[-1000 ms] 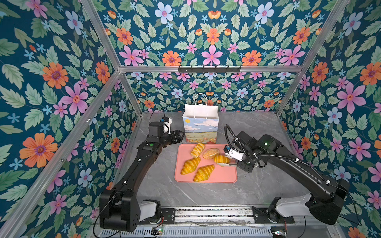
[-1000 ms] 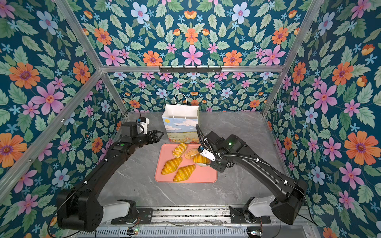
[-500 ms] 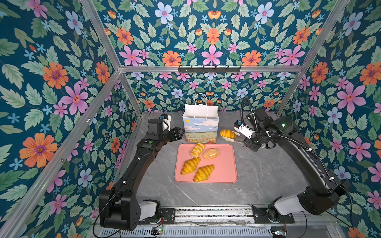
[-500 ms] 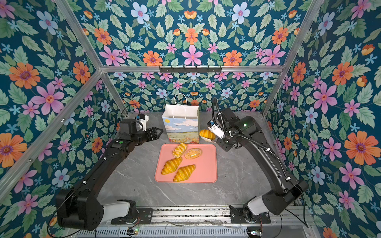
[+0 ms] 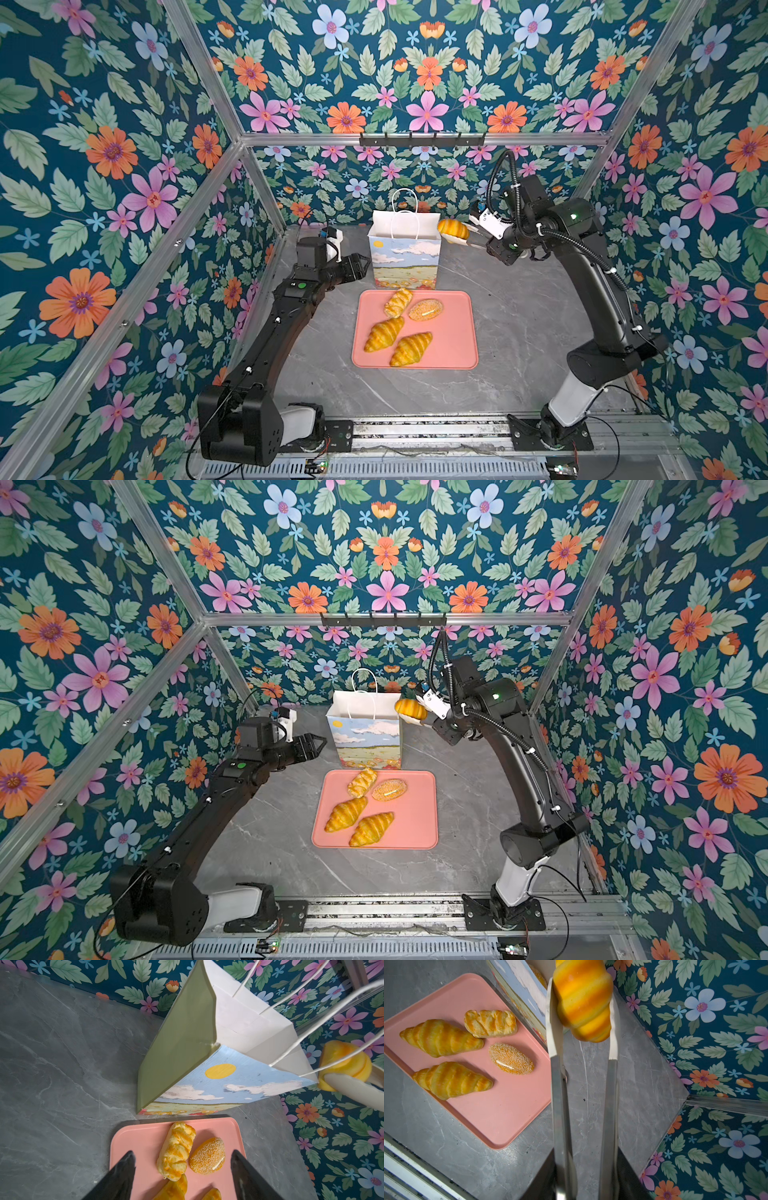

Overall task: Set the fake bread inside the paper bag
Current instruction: 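Carry the croissant in the tongs with the right gripper over the bag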

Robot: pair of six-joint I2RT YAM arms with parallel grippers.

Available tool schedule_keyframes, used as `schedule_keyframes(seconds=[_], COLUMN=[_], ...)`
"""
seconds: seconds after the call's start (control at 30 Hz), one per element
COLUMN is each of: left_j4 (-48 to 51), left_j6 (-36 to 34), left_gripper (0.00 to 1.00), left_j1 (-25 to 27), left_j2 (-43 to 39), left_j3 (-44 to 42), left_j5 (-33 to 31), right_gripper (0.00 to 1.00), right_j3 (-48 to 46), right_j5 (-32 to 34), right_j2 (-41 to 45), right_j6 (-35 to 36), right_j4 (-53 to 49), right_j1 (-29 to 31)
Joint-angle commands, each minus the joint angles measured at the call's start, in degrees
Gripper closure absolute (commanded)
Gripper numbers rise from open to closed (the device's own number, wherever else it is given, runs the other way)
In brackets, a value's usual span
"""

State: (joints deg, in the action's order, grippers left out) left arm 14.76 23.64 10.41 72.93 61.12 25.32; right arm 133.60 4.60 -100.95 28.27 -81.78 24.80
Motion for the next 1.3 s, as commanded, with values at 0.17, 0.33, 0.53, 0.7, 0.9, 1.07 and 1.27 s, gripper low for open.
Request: schedule_keyframes(seconds=[0.17, 0.33, 0.53, 0.7, 0.9, 1.07, 1.27], left_j4=[0.6, 0.5, 0.6, 0.8, 0.8, 0.7, 0.8], left_j6=[-0.3, -0.2, -0.3, -0.3, -0.1, -0.1, -0.1], left_gripper=[0.26, 0.26, 0.26, 0.26, 0.27, 0.26, 0.26], left_j1=[0.0, 0.0, 0.0, 0.0, -0.1, 0.0, 0.0], left_j2=[-0.2, -0.1, 0.1, 0.4, 0.6, 0.5, 0.5], left_j3=[0.2, 0.4, 0.9, 1.2, 1.3, 1.3, 1.4], left_j5=[0.1, 0.5, 0.5, 0.7, 0.9, 1.0, 1.0], right_gripper=[0.61, 0.61, 0.61, 0.6, 0.6, 0.6, 0.59], right_j3=[12.2, 16.9, 19.0, 19.1, 19.2, 20.0, 20.6], right_j5=[-2.5, -4.4, -9.3, -10.6, -11.1, -11.4, -11.6], right_j2=[-6.6, -9.7, -11.5, -12.6, -14.0, -15.4, -16.8], right_j6=[2.8, 3.2, 3.2, 2.8, 2.3, 2.1, 1.9], right_j4=[-1.5, -1.6, -1.4, -1.4, -0.9, -0.5, -0.3], right_j1=[-0.2, -0.1, 0.1, 0.9, 1.5, 1.7, 1.8])
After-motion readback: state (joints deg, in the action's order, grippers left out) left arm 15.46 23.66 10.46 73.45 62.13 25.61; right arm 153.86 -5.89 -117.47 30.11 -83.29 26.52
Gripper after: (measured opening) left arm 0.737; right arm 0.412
